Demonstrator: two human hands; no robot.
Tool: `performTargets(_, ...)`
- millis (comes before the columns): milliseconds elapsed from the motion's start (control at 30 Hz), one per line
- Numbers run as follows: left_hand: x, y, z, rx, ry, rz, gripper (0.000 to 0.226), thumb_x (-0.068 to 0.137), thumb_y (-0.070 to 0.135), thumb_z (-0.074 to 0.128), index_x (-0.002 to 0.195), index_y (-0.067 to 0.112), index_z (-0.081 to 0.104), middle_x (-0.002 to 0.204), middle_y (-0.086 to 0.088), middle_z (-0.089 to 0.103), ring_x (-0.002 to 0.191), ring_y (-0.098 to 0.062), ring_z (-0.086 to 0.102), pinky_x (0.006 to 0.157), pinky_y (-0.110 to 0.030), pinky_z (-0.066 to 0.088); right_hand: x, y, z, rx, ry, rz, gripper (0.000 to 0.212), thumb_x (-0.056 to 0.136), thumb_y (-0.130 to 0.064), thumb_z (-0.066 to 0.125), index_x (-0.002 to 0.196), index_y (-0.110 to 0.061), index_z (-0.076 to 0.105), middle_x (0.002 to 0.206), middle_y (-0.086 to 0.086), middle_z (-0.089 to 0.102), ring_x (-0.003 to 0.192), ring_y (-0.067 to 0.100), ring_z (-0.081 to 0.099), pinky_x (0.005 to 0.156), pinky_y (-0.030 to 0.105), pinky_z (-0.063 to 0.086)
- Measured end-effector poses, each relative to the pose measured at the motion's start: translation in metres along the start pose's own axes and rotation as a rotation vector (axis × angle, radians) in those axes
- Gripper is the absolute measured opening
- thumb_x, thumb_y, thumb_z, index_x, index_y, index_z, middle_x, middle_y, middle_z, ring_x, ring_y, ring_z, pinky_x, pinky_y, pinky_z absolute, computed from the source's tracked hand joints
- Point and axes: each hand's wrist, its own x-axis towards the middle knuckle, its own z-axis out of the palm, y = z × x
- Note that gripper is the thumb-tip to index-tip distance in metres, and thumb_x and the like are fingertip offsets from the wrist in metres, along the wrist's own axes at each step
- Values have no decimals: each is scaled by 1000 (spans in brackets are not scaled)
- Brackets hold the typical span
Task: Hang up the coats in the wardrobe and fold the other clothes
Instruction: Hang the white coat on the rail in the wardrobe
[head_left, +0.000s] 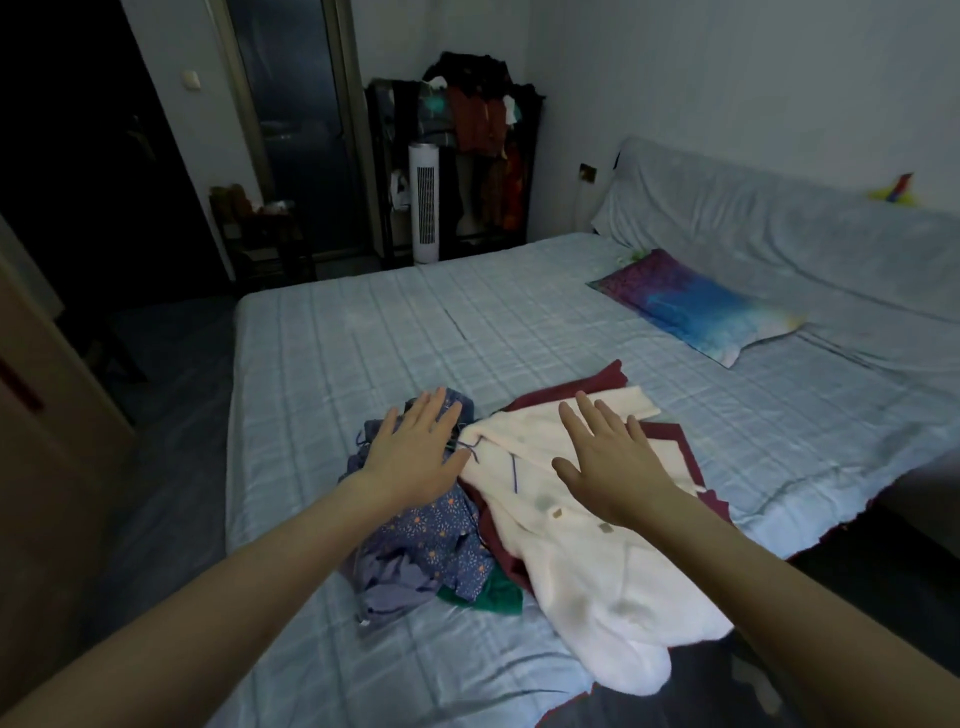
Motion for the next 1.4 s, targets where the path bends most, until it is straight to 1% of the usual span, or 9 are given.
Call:
performTargets(200,50,-5,21,-48,-74,16,68,101,54,26,156,25,0,162,1,-15,149,-15,-15,120,-45,-4,52,21,20,5,-87,-21,71,99,-46,37,155,-20,3,163,4,-4,149,25,0,119,49,8)
performTargets(500,130,3,65,-131,-162,-95,66,101,53,27,156,27,3,163,2,-14,150,-18,-10,120,-50,1,145,70,59,20,-164,-126,71,99,-43,39,155,-19,2,163,5,-5,149,25,1,119,50,9)
performTargets(700,174,25,107,-255,-133,-327,66,96,55,31,154,26,16,163,1,6,148,-21,10,117,-48,19,236,107,91,14,-241,-316,72,98,-42,42,155,-20,3,163,5,-3,149,24,5,118,49,12)
performTargets(933,192,50,149,-303,-235,-577,63,100,49,35,153,21,20,162,-4,11,147,-24,13,114,-47,24,323,118,147,51,-365,-531,72,98,-38,44,155,-17,5,162,7,2,147,26,12,116,48,18)
performTargets(1000,197,56,163,-280,-254,-614,57,98,47,38,147,18,30,154,-6,24,140,-26,25,107,-45,33,335,115,167,78,-405,-560,72,97,-33,47,155,-15,7,162,8,4,146,28,16,115,46,22)
performTargets(1067,202,60,177,-277,-292,-681,47,97,45,41,133,14,41,135,-7,39,125,-28,39,95,-43,42,345,112,190,95,-458,-582,73,96,-29,50,154,-15,8,162,9,6,145,29,19,114,45,26)
performTargets(1133,207,63,189,-337,-333,-770,38,96,43,44,118,12,45,122,-9,45,114,-29,45,87,-40,44,359,109,215,98,-511,-605,74,95,-25,52,154,-15,8,162,10,7,144,30,20,114,44,28)
performTargets(1200,207,67,206,-400,-369,-830,36,95,40,47,113,10,45,120,-10,49,111,-30,48,85,-40,43,371,104,236,103,-546,-627,74,93,-19,52,154,-15,10,162,10,7,144,30,21,113,42,29)
performTargets(1400,205,75,271,-726,-377,-987,48,93,33,54,128,5,37,125,-13,49,114,-30,51,91,-39,43,401,77,280,129,-618,-656,73,92,-14,51,154,-17,13,161,7,9,140,29,25,104,43,40)
